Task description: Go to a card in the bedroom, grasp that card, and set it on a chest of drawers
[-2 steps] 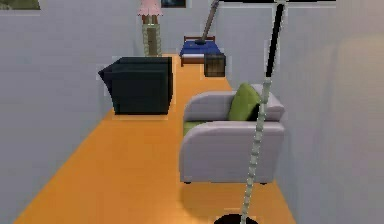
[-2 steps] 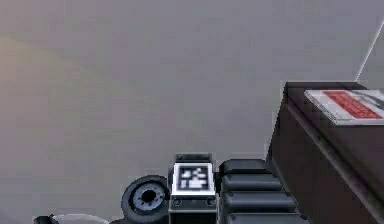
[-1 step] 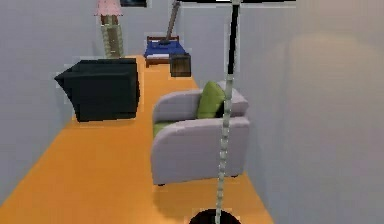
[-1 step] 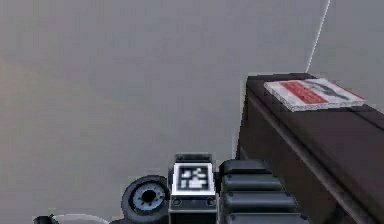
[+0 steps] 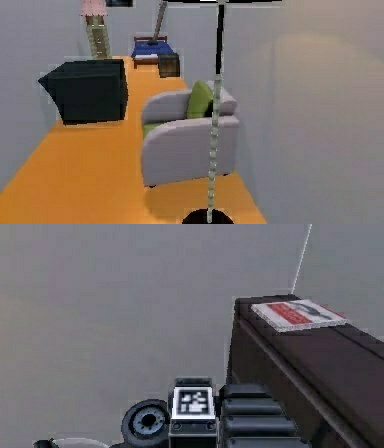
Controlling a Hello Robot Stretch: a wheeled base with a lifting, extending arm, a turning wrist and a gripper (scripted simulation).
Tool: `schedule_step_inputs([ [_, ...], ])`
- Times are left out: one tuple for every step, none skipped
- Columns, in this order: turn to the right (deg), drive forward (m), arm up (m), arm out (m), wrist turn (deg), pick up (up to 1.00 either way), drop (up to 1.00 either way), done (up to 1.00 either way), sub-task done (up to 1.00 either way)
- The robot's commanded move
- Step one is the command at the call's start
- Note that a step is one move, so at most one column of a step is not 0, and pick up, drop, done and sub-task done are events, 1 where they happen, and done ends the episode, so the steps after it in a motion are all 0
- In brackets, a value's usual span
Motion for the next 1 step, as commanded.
schedule_step_inputs([
  [45.0, 0.00, 0.00, 0.00, 0.0, 0.00, 0.00, 0.00, 0.00],
])
